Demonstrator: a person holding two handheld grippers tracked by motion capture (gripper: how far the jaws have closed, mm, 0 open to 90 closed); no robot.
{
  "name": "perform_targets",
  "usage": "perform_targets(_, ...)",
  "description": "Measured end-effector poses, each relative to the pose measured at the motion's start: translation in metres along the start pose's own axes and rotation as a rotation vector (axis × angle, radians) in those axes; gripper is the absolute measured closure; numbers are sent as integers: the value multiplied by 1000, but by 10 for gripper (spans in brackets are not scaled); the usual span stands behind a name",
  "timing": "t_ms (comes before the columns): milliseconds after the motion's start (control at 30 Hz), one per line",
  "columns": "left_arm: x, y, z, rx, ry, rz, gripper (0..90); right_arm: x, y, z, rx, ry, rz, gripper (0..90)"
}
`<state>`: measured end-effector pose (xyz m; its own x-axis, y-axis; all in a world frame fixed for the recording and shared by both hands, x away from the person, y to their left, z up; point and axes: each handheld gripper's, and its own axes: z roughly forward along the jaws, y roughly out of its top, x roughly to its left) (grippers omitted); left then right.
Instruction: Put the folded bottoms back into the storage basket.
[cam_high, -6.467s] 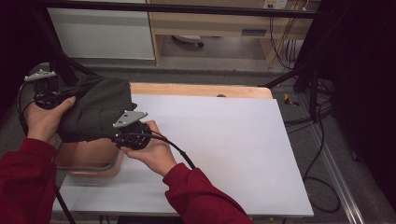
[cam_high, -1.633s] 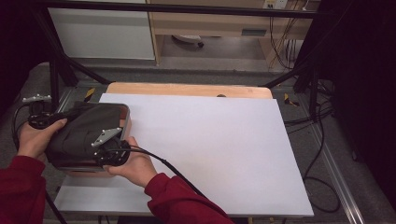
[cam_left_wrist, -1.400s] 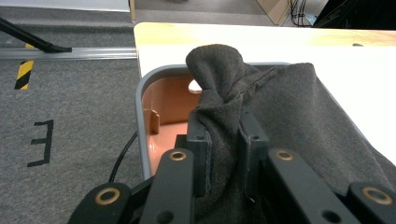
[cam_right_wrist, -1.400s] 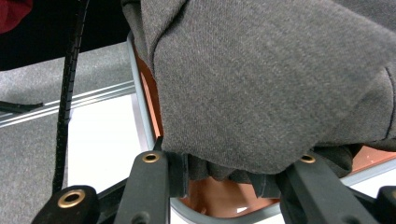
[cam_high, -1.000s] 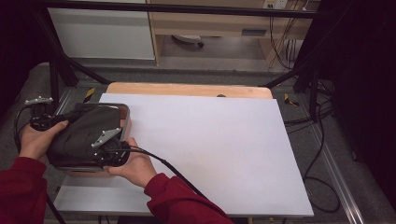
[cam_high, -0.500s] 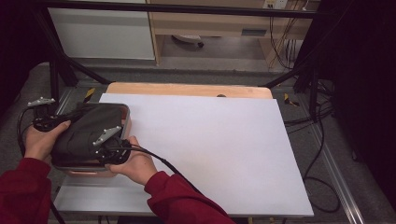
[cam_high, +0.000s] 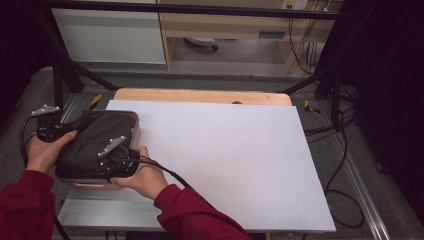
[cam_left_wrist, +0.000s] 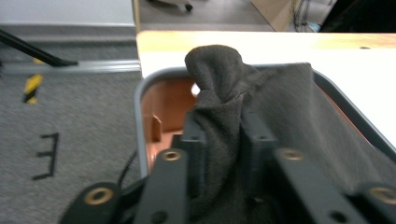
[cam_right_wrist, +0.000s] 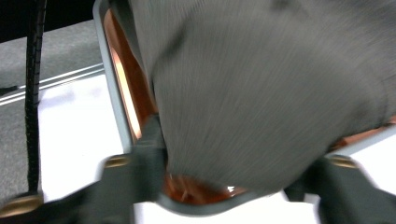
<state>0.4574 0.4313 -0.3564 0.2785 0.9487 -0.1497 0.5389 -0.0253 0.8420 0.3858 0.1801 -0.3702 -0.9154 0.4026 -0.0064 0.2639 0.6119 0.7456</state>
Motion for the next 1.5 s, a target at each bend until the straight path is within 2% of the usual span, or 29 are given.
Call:
perform_targets(33,-1,2,0,-3,3,-9,587,2,2,-5,-4,-11,7,308)
perform_targets(100,-6,5,-3,-22,26,0,450,5,6,-16,-9,-41,-15,243)
perform_targets(167,-11,8,-7,-54,21,3,399,4,6,-27,-2,-53,-20,197)
perform_targets(233,-16,11,-11,-62,24,3,336,1,4,-36,-9,-77,-21,166)
perform_targets(400,-36,10,-23,-107,-2,40,285,-12,-10,-52,-35,-104,-5,133)
perform_targets(467,-47,4,-26,-117,30,58,270,-17,-18,-56,-42,-110,6,116)
perform_targets(533,-61,-2,-29,-120,23,66,245,-21,-27,-61,-54,-114,17,103)
perform_targets(633,-82,-10,-37,-143,34,92,215,-28,-42,-67,-66,-130,40,93)
perform_targets(800,-115,-24,-45,-187,0,91,164,-36,-64,-77,-101,-136,70,97)
perform_targets(933,-131,-44,-45,-225,-42,59,135,-41,-76,-86,-119,-114,75,123)
perform_targets(1000,-136,-55,-47,-211,-53,59,133,-44,-81,-90,-133,-104,81,116)
perform_targets(1067,-140,-67,-49,-233,-65,72,124,-47,-86,-95,-145,-100,90,108)
perform_targets(1133,-142,-75,-49,-243,-89,67,110,-49,-91,-99,-148,-92,92,93)
perform_targets(1300,-145,-83,-43,-254,-53,81,112,-58,-98,-113,-158,-119,98,76)
perform_targets(1433,-149,-88,-38,-282,-47,93,114,-64,-100,-126,-170,-140,101,79)
perform_targets(1500,-150,-90,-36,-276,-48,105,117,-68,-101,-132,-167,-151,99,81)
